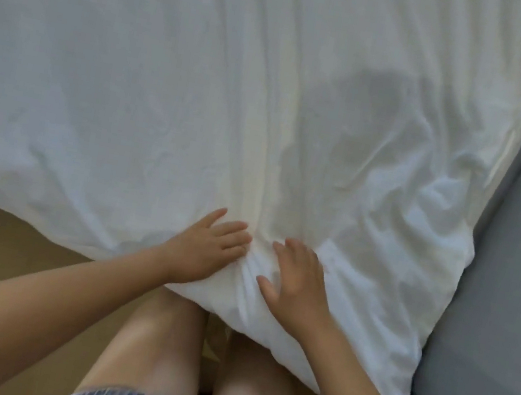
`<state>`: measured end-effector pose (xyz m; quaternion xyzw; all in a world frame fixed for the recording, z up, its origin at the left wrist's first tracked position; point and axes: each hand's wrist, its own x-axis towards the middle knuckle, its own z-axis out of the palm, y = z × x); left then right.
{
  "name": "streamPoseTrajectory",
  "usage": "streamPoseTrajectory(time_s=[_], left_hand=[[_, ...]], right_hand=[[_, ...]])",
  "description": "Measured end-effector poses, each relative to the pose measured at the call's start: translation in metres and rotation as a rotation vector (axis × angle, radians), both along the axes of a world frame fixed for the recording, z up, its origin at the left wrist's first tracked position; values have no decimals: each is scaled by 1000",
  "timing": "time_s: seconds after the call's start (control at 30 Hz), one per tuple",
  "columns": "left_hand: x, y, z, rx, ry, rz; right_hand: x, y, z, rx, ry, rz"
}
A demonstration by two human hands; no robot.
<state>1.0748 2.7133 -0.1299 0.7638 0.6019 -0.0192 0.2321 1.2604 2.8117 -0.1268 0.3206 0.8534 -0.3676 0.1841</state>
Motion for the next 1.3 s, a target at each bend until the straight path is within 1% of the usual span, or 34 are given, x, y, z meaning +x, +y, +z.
streamPoseTrajectory(time_s=[0.03, 0.1, 0.23, 0.3, 0.4, 0.47, 0.5, 0.53, 0.63, 0.73, 0.8, 0.83, 0.87, 0.93, 0.97, 1.03, 1.07, 1.1, 1.13, 1.17, 1.2, 1.23, 1.27, 1.3], left_hand=[[2, 1, -2, 14, 5, 44], [8, 4, -9, 72, 14, 121], [12, 1, -18, 202, -62, 252], [11, -8, -17, 231, -95, 287], [2, -29, -13, 135, -102, 256], [-5, -42, -10, 99, -103, 229], [-7, -46, -10, 110, -88, 231], [-9, -49, -9, 131, -68, 239], [-15, -53, -9, 210, -35, 243], [-17, -53, -14, 218, -18, 282], [-15, -48, -14, 235, -51, 359], [-14, -45, -11, 240, -86, 410], [-13, -42, -5, 244, -134, 468], [-10, -40, 8, 199, -201, 557], [-8, -41, 12, 107, -188, 536], [-2, -44, 16, -154, -86, 381], [0, -45, 17, -224, -54, 336], [0, -45, 19, -264, -47, 335], [-1, -46, 21, -276, -70, 379], [-3, -48, 20, -248, -128, 473], [-5, -53, 19, -168, -228, 628], [-6, -62, 18, -45, -322, 824], [-7, -72, 17, 89, -361, 1038], [-8, -85, 14, 199, -329, 1267]], right_hand=[[2, -5, -3, 12, -65, 33], [4, -10, -6, 68, -119, 39], [0, -14, -2, 126, -125, 69], [-7, -23, 0, 105, -118, 151], [-17, -34, 0, 67, -145, 310], [-22, -32, 2, 83, -147, 318], [-22, -30, 4, 77, -129, 294], [-22, -29, 6, 50, -107, 239], [-18, -33, 16, -112, -12, -77], [-19, -45, 22, -185, -53, -382], [-29, -46, 20, -190, -73, -637], [-34, -45, 18, -196, -69, -732], [-38, -43, 17, -194, -66, -766], [-37, -48, 16, -184, -56, -671], [-32, -55, 16, -188, -46, -595], [-22, -67, 20, -219, -81, -459], [-20, -69, 20, -232, -133, -393], [-22, -66, 18, -221, -207, -321], [-27, -61, 15, -182, -296, -236], [-35, -55, 15, -118, -365, -148], [-44, -50, 15, -43, -388, -83], [-53, -47, 15, 28, -347, -52], [-60, -47, 17, 74, -254, -49], [-69, -49, 20, 98, -133, -53]])
